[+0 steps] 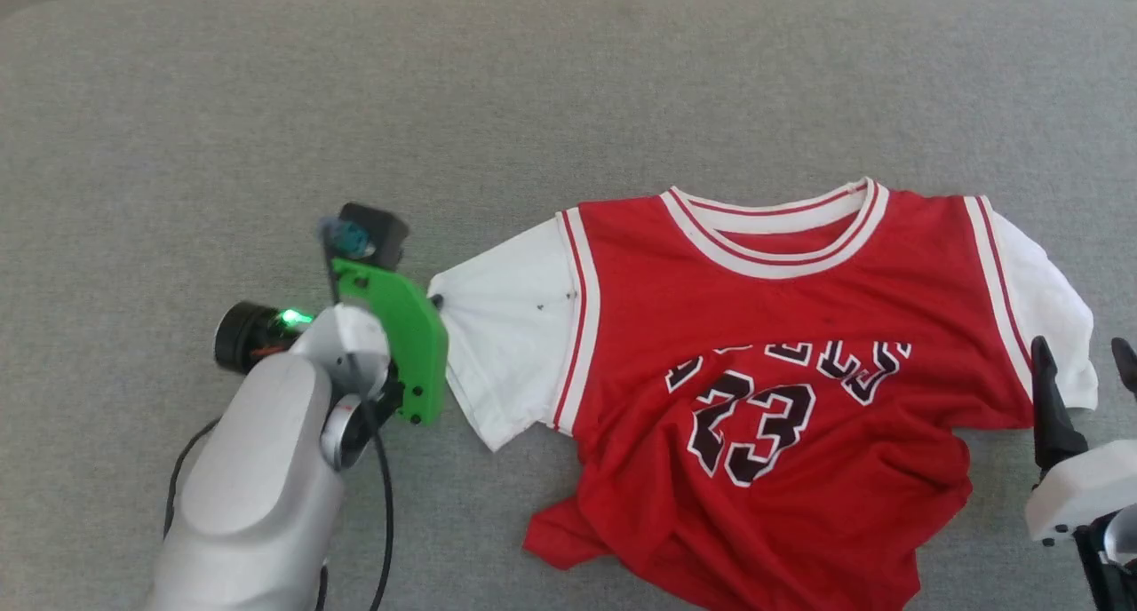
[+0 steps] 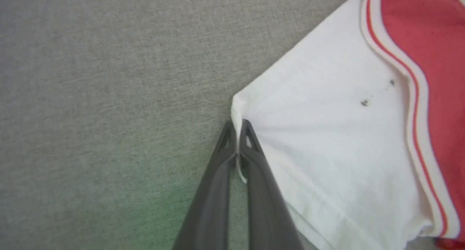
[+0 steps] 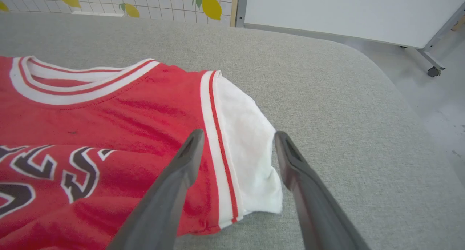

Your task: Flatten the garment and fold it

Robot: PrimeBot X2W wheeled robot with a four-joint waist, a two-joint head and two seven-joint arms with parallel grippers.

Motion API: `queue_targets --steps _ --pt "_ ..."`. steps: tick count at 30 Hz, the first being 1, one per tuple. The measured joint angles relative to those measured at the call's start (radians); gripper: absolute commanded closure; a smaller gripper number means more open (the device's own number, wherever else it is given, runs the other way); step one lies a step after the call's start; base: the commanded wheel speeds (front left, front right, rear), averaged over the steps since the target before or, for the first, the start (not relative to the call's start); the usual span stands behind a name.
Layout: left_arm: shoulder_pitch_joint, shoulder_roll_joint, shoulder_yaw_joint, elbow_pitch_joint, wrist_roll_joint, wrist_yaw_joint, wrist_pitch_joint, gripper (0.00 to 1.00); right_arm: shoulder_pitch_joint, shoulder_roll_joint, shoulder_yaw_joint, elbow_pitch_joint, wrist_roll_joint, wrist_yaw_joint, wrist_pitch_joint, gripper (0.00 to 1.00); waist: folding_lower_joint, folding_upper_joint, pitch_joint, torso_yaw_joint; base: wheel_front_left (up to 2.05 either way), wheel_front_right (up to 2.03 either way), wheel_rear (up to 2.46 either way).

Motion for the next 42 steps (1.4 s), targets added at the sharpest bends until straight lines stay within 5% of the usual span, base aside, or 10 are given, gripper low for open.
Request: queue_targets --steps 9,20,27,39,40,41,42 --pt "0.114 0.079 0.105 -0.153 0.009 0.084 -0.179 1.0 -0.004 -0.111 0.063 -0.007 0.035 0.0 0.178 0.0 0.0 0.0 -0.052 0.057 0.0 0.0 0.0" --pt "0.217 0.109 0.082 -0.394 0.006 0.085 -0.149 1.0 -0.198 -0.267 0.171 -0.002 0.175 0.0 0.57 0.0 0.0 0.0 -0.072 0.156 0.0 0.0 0.0" --pt "0.232 0.091 0.039 -0.449 0.007 0.085 -0.148 1.0 -0.366 -0.372 0.296 0.17 0.239 0.0 0.769 0.0 0.0 0.0 -0.047 0.215 0.0 0.0 0.0" --pt "0.231 0.056 -0.012 -0.452 0.007 0.077 -0.178 1.0 -0.506 -0.458 0.491 0.437 0.25 0.0 0.764 0.0 0.0 0.0 -0.002 0.279 0.0 0.0 0.0" --pt "0.23 0.054 -0.015 -0.45 0.007 0.076 -0.184 1.0 -0.512 -0.465 0.509 0.447 0.266 -0.001 0.764 0.29 0.0 0.0 0.002 0.282 0.0 0.0 0.0" --pt "0.23 0.052 -0.017 -0.447 0.007 0.076 -0.186 1.0 -0.519 -0.479 0.53 0.45 0.279 -0.001 0.763 0.82 0.0 -0.0001 0.004 0.284 0.0 0.0 0.0" --pt "0.229 0.05 -0.017 -0.443 0.007 0.075 -0.187 1.0 -0.525 -0.49 0.546 0.451 0.285 -0.001 0.755 1.0 0.0 0.0 0.006 0.285 0.0 0.0 0.0"
